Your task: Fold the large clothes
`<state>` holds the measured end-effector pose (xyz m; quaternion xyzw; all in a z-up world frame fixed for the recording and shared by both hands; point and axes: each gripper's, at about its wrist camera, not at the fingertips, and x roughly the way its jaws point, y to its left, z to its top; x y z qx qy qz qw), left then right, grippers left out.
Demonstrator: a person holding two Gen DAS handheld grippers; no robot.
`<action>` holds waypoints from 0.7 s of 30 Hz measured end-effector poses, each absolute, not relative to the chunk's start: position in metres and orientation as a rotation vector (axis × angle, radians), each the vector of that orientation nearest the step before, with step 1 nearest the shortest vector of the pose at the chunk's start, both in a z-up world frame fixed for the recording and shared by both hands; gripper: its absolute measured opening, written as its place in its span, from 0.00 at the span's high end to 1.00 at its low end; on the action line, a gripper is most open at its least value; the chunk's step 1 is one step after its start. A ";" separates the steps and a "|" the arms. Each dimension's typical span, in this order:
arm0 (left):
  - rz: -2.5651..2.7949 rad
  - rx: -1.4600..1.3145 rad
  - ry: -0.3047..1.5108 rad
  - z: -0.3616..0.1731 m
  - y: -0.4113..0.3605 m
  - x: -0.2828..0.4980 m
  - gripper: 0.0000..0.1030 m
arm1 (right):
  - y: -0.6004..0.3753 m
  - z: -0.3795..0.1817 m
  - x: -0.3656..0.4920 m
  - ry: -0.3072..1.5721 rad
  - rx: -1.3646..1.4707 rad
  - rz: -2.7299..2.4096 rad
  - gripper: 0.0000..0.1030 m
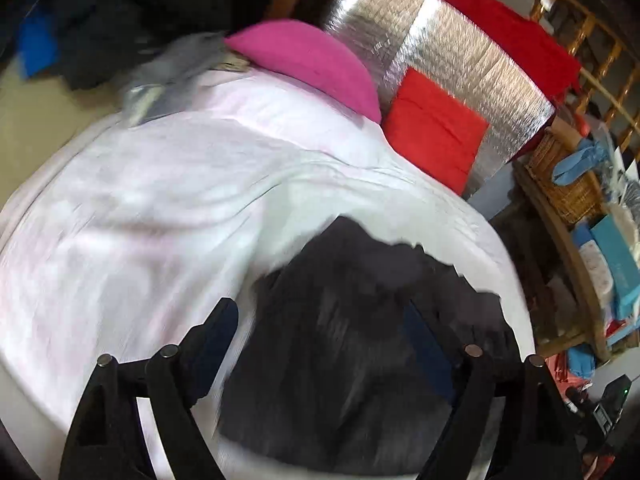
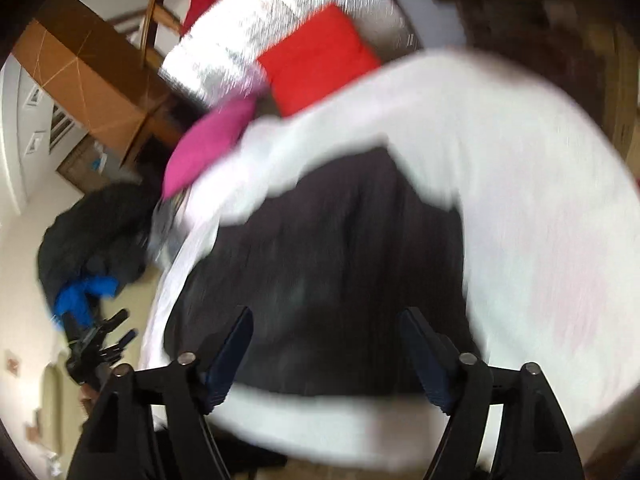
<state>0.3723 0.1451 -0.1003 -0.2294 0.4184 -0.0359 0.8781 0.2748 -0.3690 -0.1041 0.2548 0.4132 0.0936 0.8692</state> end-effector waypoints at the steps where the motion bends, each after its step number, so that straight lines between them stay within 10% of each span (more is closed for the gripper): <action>1: -0.089 -0.486 0.904 -0.106 0.143 0.397 0.17 | -0.372 -0.103 0.295 0.846 0.530 0.171 0.23; 21: -0.064 -0.534 1.120 -0.196 0.089 0.527 0.24 | -0.385 -0.224 0.517 1.016 0.686 0.228 0.24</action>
